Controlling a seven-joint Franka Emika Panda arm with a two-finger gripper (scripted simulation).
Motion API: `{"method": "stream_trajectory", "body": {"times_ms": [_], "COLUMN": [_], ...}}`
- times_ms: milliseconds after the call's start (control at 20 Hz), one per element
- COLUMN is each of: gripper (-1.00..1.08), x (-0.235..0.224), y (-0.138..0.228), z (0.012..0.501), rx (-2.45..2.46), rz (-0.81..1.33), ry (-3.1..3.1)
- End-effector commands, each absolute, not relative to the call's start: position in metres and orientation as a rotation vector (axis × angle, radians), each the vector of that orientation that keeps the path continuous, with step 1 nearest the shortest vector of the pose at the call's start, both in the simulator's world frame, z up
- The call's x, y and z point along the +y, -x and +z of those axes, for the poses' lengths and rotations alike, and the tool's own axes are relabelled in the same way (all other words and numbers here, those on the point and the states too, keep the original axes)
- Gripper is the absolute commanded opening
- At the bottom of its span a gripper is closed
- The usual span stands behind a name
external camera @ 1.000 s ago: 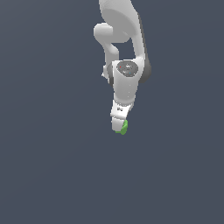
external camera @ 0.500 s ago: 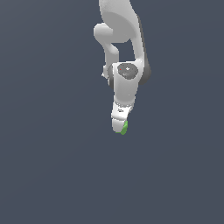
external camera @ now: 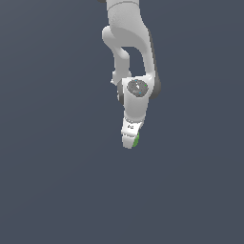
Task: Pick up the object and move it to a goal position.
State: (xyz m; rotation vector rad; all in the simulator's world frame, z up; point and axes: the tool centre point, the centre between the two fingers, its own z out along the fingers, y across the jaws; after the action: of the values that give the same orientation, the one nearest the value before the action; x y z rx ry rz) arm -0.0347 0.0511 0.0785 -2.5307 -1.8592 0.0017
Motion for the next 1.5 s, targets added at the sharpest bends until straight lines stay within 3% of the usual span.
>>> {"method": "stream_trajectory", "body": {"times_ms": [0,50,850,1450], "gripper": [1.0,-1.0,-1.0,-1.0], "x": [0.051,0.051,0.055,0.085], "y": [0.034,0.034,0.029,-0.007], "z": [0.076,0.076,0.085,0.149], "rx": [-1.86,-1.86,-1.861,-1.86], "rz": [0.0,0.0,-0.002,-0.002], "ry": [2.531,2.531,2.532,2.53]}}
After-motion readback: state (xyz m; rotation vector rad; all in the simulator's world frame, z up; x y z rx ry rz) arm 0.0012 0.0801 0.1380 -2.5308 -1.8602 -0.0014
